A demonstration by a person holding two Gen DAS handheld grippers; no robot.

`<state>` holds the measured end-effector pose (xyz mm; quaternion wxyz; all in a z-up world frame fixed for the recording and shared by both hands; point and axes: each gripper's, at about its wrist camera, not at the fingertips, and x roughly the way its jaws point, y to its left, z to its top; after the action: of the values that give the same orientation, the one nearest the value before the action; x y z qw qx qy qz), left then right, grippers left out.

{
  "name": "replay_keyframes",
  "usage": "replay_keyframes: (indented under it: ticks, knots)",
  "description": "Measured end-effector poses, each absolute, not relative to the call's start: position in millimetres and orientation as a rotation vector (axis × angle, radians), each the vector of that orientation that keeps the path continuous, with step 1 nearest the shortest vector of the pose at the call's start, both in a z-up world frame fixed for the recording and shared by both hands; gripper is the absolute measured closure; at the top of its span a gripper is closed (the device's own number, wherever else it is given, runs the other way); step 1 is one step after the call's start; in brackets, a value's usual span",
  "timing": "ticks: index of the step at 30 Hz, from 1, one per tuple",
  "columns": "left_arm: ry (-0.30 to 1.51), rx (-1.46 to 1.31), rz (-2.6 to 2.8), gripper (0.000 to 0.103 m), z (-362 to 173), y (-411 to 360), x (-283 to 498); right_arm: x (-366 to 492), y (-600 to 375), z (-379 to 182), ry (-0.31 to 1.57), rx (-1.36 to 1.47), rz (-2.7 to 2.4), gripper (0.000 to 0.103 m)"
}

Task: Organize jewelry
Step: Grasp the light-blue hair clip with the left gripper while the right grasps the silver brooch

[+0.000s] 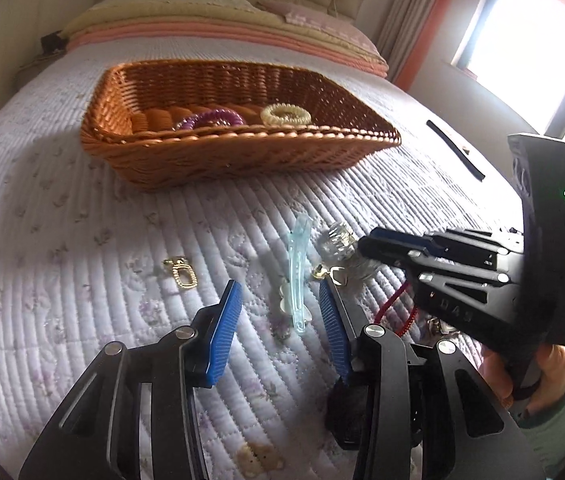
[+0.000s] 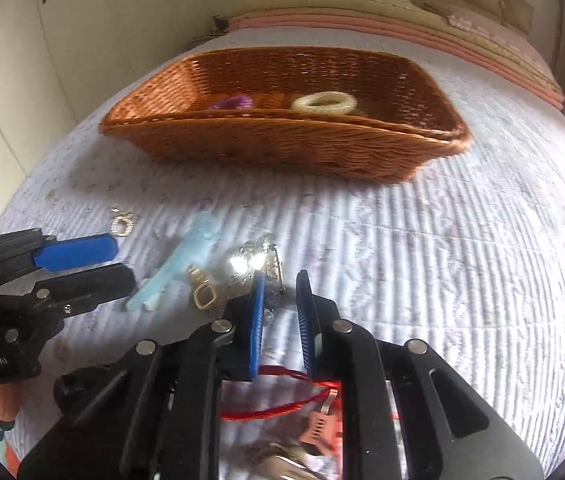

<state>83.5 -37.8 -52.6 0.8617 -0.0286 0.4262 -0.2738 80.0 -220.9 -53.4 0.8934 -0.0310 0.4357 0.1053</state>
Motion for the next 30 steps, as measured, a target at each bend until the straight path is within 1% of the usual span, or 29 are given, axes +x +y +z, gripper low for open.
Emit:
replay_keyframes:
  ticks: [8,9,10,11,12,13,17,20,22,24,25,30]
  knots:
    - [0.935,0.014,-0.553,0.065,-63,-56,93,83,-244,-55,0.906,0.028,0.229,0.093]
    - [0.933,0.026,-0.540,0.069,-63,-58,94,82,-247,-54,0.908,0.047,0.247,0.093]
    - [0.933,0.036,-0.528,0.077,-63,-59,95,82,-250,-54,0.908,0.073,0.263,0.093]
    - [0.932,0.045,-0.510,0.081,-64,-59,96,82,-252,-52,0.907,0.091,0.271,0.093]
    - [0.930,0.046,-0.498,0.087,-65,-58,96,81,-256,-50,0.901,0.109,0.278,0.092]
    - [0.928,0.035,-0.495,0.089,-65,-55,96,80,-259,-48,0.895,0.115,0.283,0.092]
    - [0.922,-0.004,-0.480,0.089,-64,-45,95,80,-260,-44,0.901,0.102,0.316,0.091]
    - [0.916,-0.009,-0.461,0.089,-63,-37,86,81,-256,-44,0.915,0.091,0.338,0.082]
    - [0.913,-0.018,-0.461,0.089,-62,-31,81,84,-250,-46,0.928,0.067,0.340,0.073]
    - [0.911,-0.024,-0.460,0.089,-60,-29,79,86,-242,-48,0.943,0.038,0.342,0.069]
    - [0.913,-0.028,-0.461,0.089,-60,-28,78,87,-240,-50,0.951,0.025,0.337,0.064]
    - [0.916,-0.031,-0.458,0.089,-61,-24,77,98,-225,-60,0.975,-0.070,0.274,0.063]
